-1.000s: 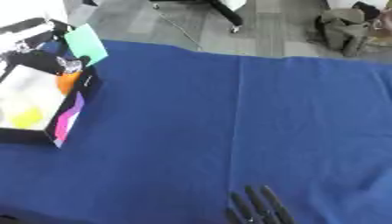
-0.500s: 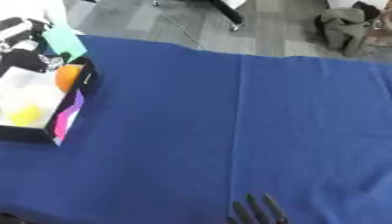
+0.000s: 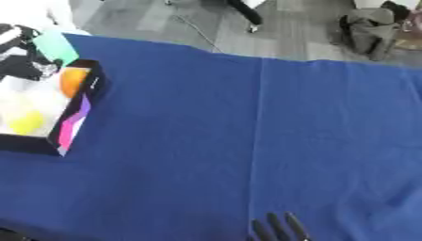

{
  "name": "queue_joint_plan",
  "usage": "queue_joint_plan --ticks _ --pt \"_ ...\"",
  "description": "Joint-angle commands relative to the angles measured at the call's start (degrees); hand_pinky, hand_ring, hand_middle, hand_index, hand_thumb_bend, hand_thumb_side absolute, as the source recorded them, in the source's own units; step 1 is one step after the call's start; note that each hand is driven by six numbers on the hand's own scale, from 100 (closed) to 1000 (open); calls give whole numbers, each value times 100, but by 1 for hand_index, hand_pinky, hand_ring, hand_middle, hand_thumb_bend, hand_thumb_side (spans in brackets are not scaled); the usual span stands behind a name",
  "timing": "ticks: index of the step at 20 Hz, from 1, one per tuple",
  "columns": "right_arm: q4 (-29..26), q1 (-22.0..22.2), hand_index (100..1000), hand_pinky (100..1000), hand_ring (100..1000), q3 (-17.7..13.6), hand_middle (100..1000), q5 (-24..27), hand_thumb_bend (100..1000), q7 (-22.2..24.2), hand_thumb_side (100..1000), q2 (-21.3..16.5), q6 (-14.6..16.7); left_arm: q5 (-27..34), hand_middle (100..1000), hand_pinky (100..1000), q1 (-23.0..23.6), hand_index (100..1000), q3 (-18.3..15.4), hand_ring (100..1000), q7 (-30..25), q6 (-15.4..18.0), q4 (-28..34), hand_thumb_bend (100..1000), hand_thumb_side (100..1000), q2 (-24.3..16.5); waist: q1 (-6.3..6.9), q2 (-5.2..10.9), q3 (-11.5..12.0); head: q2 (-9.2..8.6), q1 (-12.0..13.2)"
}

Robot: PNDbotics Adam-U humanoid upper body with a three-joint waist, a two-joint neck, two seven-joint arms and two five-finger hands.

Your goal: Pick up the objects with one hand, pass them to the other hand, and then place them into the box on the other side of the table.

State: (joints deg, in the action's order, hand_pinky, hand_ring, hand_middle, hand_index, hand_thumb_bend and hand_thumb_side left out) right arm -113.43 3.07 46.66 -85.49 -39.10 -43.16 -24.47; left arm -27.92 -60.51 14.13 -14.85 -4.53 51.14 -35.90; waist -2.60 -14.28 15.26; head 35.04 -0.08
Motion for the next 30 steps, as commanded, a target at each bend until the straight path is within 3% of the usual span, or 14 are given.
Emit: queue_joint_plan --ticks 1,9,13,14,15,17,19,20,22,26,30 --pt "-116 17 847 943 941 11 890 -32 510 -1287 275 -47 -1268 -298 294 870 -90 374 -164 995 -17 -4 -62 100 219 -238 18 62 -1 -103 152" --pt "-116 23 848 942 939 14 890 -22 500 -1287 281 1 -1236 -1067 366 889 -99 455 -331 802 -126 -101 -281 100 191 -195 4 34 -34 -113 235" --pt "-116 22 847 942 938 15 890 -6 502 -1287 280 11 -1233 -1412 423 904 -108 513 -426 781 -162 -248 -353 100 187 -163 12 27 -39 -93 247" --pt "-116 24 847 942 938 14 890 -5 502 -1287 280 11 -1230 -1496 497 925 -103 593 -431 793 -215 -259 -383 123 189 -157 13 28 -41 -95 242" --pt "-116 25 847 943 939 14 890 -5 502 -1287 280 12 -1228 -1581 659 987 -99 768 -416 865 -287 -251 -414 209 178 -152 15 28 -44 -96 240" --pt "-116 21 847 944 939 10 890 2 503 -1287 279 19 -1226 -1760 705 999 -104 810 -395 888 -457 -210 -457 240 169 -147 17 30 -45 -98 239" --pt "-116 26 847 944 939 8 890 9 502 -1287 280 22 -1221 -1937 778 1000 -99 883 -369 932 -631 -174 -507 333 155 -149 16 32 -49 -92 245" --pt "-116 29 847 944 939 8 890 12 499 -1287 281 24 -1218 -2028 794 1000 -104 897 -366 947 -721 -155 -520 405 320 -150 15 34 -51 -90 246" --pt "-116 42 847 944 938 7 889 12 498 -1287 281 28 -1207 -2204 803 997 -107 909 -341 956 -897 -89 -509 505 458 -166 15 38 -59 -91 246" --pt "-116 49 847 946 938 3 889 27 499 -1287 281 33 -1197 -2559 809 991 -123 913 -391 958 -1212 -12 -411 599 543 -177 20 39 -58 -96 244" --pt "-116 43 847 946 938 -2 889 39 498 -1287 281 37 -1190 -2902 809 992 -130 914 -500 958 -1337 46 -343 602 545 -150 24 37 -54 -89 240"
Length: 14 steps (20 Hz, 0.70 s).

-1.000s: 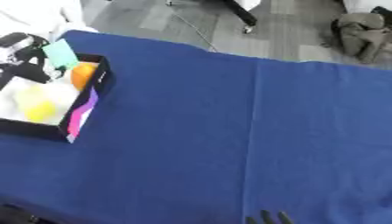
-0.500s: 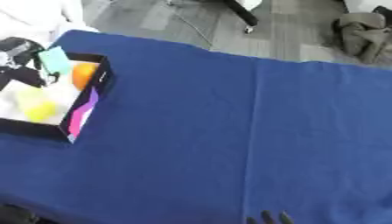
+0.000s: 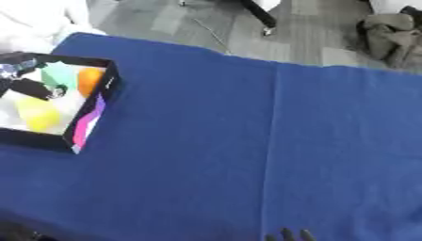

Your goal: Pick up the objects with one hand, pass them to the other hand, and then place them into the box on the other side of the table.

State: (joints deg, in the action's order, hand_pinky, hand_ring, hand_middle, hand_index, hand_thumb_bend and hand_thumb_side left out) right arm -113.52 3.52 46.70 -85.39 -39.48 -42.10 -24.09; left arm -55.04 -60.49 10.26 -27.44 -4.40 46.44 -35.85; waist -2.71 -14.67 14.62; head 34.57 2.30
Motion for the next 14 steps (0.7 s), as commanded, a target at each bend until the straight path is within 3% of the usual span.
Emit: queue_joint_plan --ticks 1,2,7,9,14 --pt "-107 -2 847 946 938 -7 889 30 498 -1249 281 -68 -1226 -239 809 992 -133 914 -134 958 -93 49 130 602 545 -149 35 76 11 -42 2" --pt "-107 -2 847 946 938 -8 889 31 498 -1249 281 -67 -1225 -273 809 992 -135 914 -150 958 -104 63 131 602 545 -144 34 76 11 -42 1" --pt "-107 12 846 951 940 -17 889 19 498 -1249 282 -55 -1238 -318 805 994 -128 915 -195 958 -49 1 163 577 322 -147 56 64 16 -26 -33" --pt "-107 14 846 951 939 -15 889 15 495 -1249 283 -52 -1241 -299 795 1000 -128 909 -184 958 -77 23 175 582 104 -144 55 63 19 -21 -35" --pt "-107 27 845 951 938 -14 889 10 500 -1249 280 -17 -1246 -244 780 1000 -135 914 -192 960 55 34 273 669 174 -147 50 54 9 -34 -11"
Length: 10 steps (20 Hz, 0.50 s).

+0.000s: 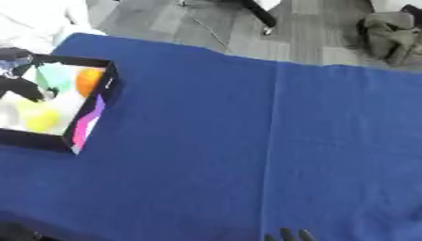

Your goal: Pick up the objects with one hand, pass them to the other hand, and then place them into the box on the other side of the table.

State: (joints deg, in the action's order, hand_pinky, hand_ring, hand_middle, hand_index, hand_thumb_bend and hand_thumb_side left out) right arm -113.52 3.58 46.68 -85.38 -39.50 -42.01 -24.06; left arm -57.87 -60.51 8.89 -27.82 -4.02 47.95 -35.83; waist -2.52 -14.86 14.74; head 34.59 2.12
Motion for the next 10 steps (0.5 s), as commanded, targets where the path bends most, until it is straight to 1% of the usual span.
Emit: queue_joint_plan --ticks 1,3,5,6,7,8,9,10 --pt "-107 21 845 951 938 -12 888 11 500 -1246 280 -21 -1250 50 788 1000 -128 925 -51 967 126 5 130 670 174 -153 30 72 -3 -35 8" --pt "-107 27 845 951 937 -11 887 16 500 -1246 281 -17 -1252 70 809 1000 -121 941 -45 990 151 52 139 697 151 -167 32 71 -4 -34 7" --pt "-107 27 844 952 936 -4 887 42 501 -1246 281 -16 -1252 54 827 1000 -114 965 -52 1000 164 87 146 692 104 -187 35 71 -7 -39 2" --pt "-107 14 844 952 937 -8 887 54 501 -1246 281 -26 -1253 32 829 1000 -110 968 -56 1000 164 93 145 684 100 -195 35 72 -8 -36 1" --pt "-107 0 844 952 935 -15 885 70 500 -1246 282 -36 -1252 14 834 1000 -112 987 -63 1000 188 101 159 783 614 -199 36 74 -8 -34 2" --pt "-107 -16 844 952 935 -20 885 92 501 -1246 281 -43 -1249 0 835 1000 -108 990 -68 1000 236 109 173 759 696 -203 38 75 -10 -35 4" --pt "-107 -28 842 951 930 -24 884 115 502 -1246 280 -48 -1241 -14 830 1000 -102 992 -72 1000 292 109 184 659 900 -209 40 76 -12 -37 4" --pt "-107 -38 842 950 928 -29 881 138 503 -1246 279 -51 -1229 -31 832 1000 -93 993 -69 1000 360 107 194 665 947 -214 43 75 -16 -40 7"
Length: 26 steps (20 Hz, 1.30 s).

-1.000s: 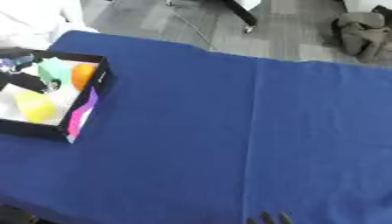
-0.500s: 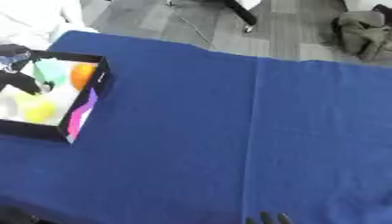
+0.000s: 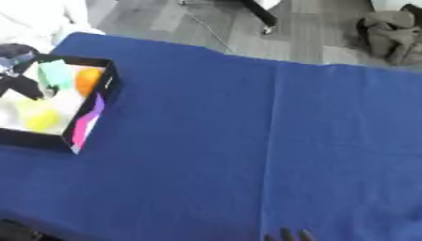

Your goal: Pick up the objects with one hand, pass them to the other hand, and then place them into the box on the other side of the table.

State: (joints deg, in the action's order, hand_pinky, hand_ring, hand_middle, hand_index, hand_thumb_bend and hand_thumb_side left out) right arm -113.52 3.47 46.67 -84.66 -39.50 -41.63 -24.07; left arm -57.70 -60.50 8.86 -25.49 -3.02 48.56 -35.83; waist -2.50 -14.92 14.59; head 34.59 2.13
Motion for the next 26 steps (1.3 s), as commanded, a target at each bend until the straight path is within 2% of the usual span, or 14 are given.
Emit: queue_joint_plan --ticks 1,2,3,4,6,9,11,12,13,14,15,16,19,26 --pt "-107 -36 840 949 921 -34 878 88 502 -1247 277 -90 -1216 -66 839 1000 -81 993 -56 1000 185 13 134 702 851 -217 43 79 -7 -42 11" --pt "-107 -47 840 949 919 -40 877 106 503 -1247 276 -90 -1202 -98 846 1000 -62 993 -34 1000 204 45 125 774 583 -224 46 77 -16 -45 18" --pt "-107 -55 840 950 919 -46 877 121 505 -1247 275 -91 -1189 -147 847 1000 -46 993 -19 1000 191 87 110 770 463 -232 47 75 -23 -49 18" --pt "-107 -57 840 949 920 -50 878 134 509 -1247 273 -93 -1179 -207 844 1000 -34 991 -14 1000 159 112 91 744 100 -240 47 73 -27 -51 14" --pt "-107 -59 840 948 919 -59 877 161 508 -1247 274 -93 -1166 -327 839 1000 -34 987 -30 996 125 128 91 811 117 -243 44 67 -30 -55 10" --pt "-107 -59 841 949 921 -71 878 193 506 -1247 274 -83 -1156 -358 837 1000 -42 990 -66 1000 152 152 112 728 100 -236 43 65 -37 -46 6" --pt "-107 -52 841 949 922 -80 877 198 505 -1247 274 -78 -1154 -276 838 1000 -40 989 -77 1000 155 159 112 682 264 -235 45 66 -40 -51 14" --pt "-107 -54 841 947 921 -83 877 201 503 -1247 274 -77 -1151 -236 839 1000 -41 986 -73 1000 171 167 121 701 670 -235 47 66 -38 -56 12" --pt "-107 -58 840 947 918 -84 876 206 500 -1247 275 -76 -1145 -205 839 1000 -39 985 -64 1000 204 176 133 717 706 -237 48 67 -34 -56 6" --pt "-107 -60 840 947 918 -85 876 210 500 -1247 276 -76 -1139 -196 840 1000 -35 985 -51 1000 245 184 145 745 626 -244 50 69 -33 -53 1" --pt "-107 -58 840 947 917 -88 876 214 500 -1247 275 -76 -1134 -200 841 1000 -25 985 -33 1000 259 200 144 715 164 -248 51 71 -36 -53 0" --pt "-107 -55 840 946 918 -91 876 217 500 -1247 275 -75 -1131 -211 837 1000 -22 982 -24 1000 245 216 138 762 100 -253 52 73 -38 -56 0" --pt "-107 -51 839 945 913 -97 873 242 501 -1247 272 -68 -1115 -239 818 1000 -32 987 -48 987 376 188 212 821 161 -252 50 78 -41 -76 -4" --pt "-107 -29 837 943 906 -122 871 270 507 -1247 269 -60 -1109 -141 823 1000 -7 989 -37 996 549 332 194 775 123 -276 49 80 -42 -86 8"
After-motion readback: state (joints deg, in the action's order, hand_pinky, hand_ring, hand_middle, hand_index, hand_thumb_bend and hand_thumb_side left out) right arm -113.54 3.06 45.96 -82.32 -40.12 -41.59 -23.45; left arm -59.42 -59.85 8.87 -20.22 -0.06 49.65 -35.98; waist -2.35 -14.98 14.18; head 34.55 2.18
